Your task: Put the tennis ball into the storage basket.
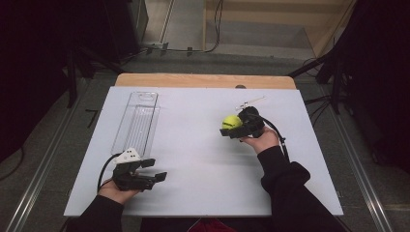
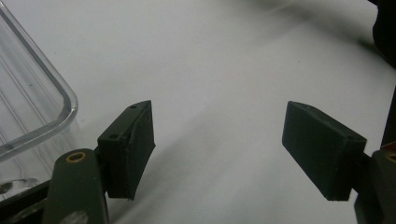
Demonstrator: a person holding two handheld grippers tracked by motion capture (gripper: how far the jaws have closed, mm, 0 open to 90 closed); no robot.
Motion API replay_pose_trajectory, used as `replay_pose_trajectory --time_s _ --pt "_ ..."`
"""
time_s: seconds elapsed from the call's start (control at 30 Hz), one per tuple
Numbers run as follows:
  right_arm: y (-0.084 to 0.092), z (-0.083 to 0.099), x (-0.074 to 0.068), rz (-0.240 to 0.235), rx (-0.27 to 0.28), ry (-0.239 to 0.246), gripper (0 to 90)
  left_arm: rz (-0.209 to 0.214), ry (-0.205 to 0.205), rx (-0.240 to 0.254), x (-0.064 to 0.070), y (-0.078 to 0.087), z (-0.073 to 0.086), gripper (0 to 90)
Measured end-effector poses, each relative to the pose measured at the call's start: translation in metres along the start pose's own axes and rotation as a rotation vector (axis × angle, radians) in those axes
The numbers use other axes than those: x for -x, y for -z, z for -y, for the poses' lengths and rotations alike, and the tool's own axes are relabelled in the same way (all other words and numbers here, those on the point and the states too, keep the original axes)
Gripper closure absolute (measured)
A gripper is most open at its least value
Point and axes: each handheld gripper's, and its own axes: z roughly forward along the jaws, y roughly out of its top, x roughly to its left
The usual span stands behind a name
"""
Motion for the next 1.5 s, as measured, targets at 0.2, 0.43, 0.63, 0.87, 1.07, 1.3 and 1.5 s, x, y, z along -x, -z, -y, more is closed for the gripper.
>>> replay_pose_trajectory --time_s 0.2,0.43,0.63,0.87,1.07,1.3,1.5 --pt "-0.001 -0.002 -0.006 -0.017 0.003 0.007 23.4 -0.008 -0.014 0.003 0.000 0.000 0.000 25.7" --pt "-0.007 -0.006 -0.016 -0.020 -0.001 0.037 23.4 0.002 -0.028 0.004 0.002 -0.002 0.000 25.7" --pt "-0.013 -0.007 -0.023 -0.035 -0.017 0.043 23.4 -0.004 -0.042 0.007 0.002 -0.002 0.002 25.8" --pt "-0.014 -0.010 -0.030 -0.050 -0.005 0.053 23.4 -0.006 -0.043 0.012 0.001 -0.001 0.003 27.5" --pt "-0.017 -0.013 -0.037 -0.072 -0.006 0.053 23.4 -0.001 -0.037 0.023 0.000 -0.001 0.005 27.4" --pt "-0.026 -0.016 -0.044 -0.090 -0.032 0.048 23.4 0.002 -0.035 0.036 0.000 0.001 0.005 27.4" --pt "-0.034 -0.018 -0.048 -0.108 -0.039 0.040 23.4 0.004 -0.028 0.037 -0.001 0.001 0.005 27.3"
